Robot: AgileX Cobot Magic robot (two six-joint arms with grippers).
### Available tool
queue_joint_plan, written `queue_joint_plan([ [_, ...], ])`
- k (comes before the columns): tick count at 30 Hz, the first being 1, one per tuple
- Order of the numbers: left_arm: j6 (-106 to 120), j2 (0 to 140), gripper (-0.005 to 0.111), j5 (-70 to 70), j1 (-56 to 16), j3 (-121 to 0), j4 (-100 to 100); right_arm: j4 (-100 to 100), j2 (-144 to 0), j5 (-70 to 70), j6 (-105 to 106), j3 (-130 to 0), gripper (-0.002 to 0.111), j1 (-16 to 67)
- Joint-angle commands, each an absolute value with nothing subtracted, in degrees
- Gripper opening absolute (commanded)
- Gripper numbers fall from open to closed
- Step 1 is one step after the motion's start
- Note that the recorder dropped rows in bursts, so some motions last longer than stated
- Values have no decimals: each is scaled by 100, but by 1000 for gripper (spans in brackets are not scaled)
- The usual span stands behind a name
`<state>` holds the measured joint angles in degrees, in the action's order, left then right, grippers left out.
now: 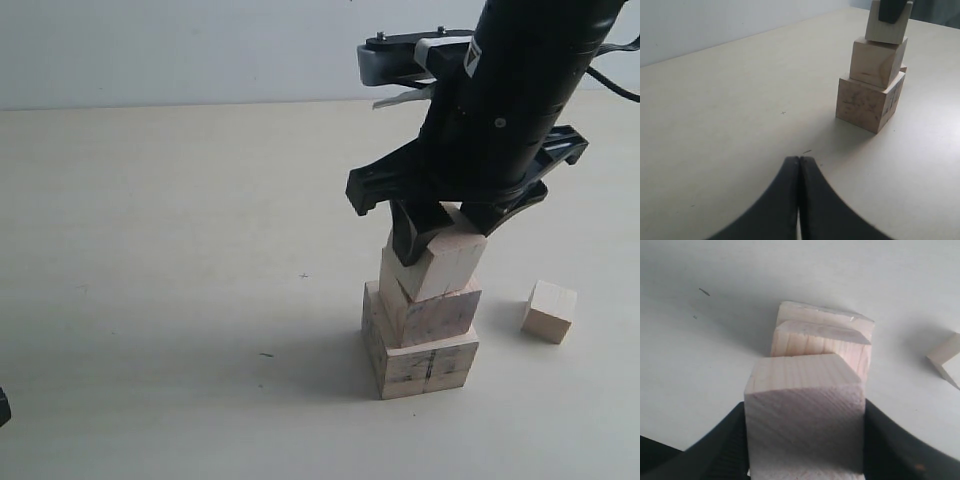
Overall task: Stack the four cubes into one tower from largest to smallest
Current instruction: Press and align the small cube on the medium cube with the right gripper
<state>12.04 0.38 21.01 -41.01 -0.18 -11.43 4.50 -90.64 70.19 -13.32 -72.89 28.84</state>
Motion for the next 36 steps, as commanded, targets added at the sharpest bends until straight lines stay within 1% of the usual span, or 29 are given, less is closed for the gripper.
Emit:
queue_joint_plan([
  [1, 1206, 0, 0, 2066, -4095, 0, -1126, 396, -9066, 6996, -1364, -7283, 0, 2899],
  [20, 1206, 0, 0, 2066, -4095, 0, -1126, 219, -8973, 6996, -1934, -7294, 0, 2899],
  [36, 1206, 0, 0, 2066, -4095, 0, -1126, 242, -8997, 6996, -1815, -7294, 0, 2899],
])
